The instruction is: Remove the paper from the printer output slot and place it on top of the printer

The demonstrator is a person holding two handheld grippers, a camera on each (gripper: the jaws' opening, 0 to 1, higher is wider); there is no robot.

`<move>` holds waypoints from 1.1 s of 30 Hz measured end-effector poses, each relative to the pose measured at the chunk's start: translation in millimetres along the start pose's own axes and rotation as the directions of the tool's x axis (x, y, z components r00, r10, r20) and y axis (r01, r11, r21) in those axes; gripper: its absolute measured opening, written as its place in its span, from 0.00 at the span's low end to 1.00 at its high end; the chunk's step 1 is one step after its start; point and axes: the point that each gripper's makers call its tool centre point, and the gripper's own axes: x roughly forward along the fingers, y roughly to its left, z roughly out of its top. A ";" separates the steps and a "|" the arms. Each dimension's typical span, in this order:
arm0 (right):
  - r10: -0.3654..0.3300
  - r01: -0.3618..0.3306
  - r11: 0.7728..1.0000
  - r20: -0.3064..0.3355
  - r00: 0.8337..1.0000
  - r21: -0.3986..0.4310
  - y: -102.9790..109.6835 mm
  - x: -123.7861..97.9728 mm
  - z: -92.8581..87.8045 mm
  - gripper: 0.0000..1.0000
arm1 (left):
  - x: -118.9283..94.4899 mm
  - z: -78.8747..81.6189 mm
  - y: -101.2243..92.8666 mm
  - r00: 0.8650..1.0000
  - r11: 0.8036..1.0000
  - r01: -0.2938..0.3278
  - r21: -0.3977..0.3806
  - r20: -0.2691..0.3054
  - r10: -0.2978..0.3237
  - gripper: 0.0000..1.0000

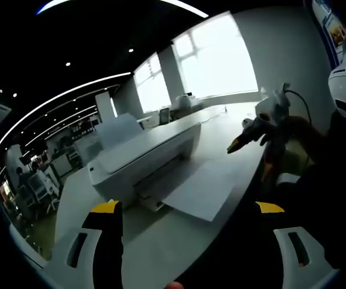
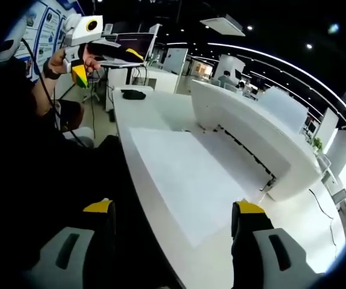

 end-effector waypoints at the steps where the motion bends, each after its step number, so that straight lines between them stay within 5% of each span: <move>1: 0.002 -0.002 1.000 0.001 1.000 0.001 0.4 0.3 0.0 0.74 | 0.0 0.1 -0.1 1.000 1.000 0.000 0.001 0.000 0.000 0.91; 33: 0.017 -0.017 1.000 0.000 1.000 0.009 4.1 5.5 0.2 0.74 | -1.0 0.2 0.0 1.000 1.000 -0.002 0.003 0.001 0.002 0.91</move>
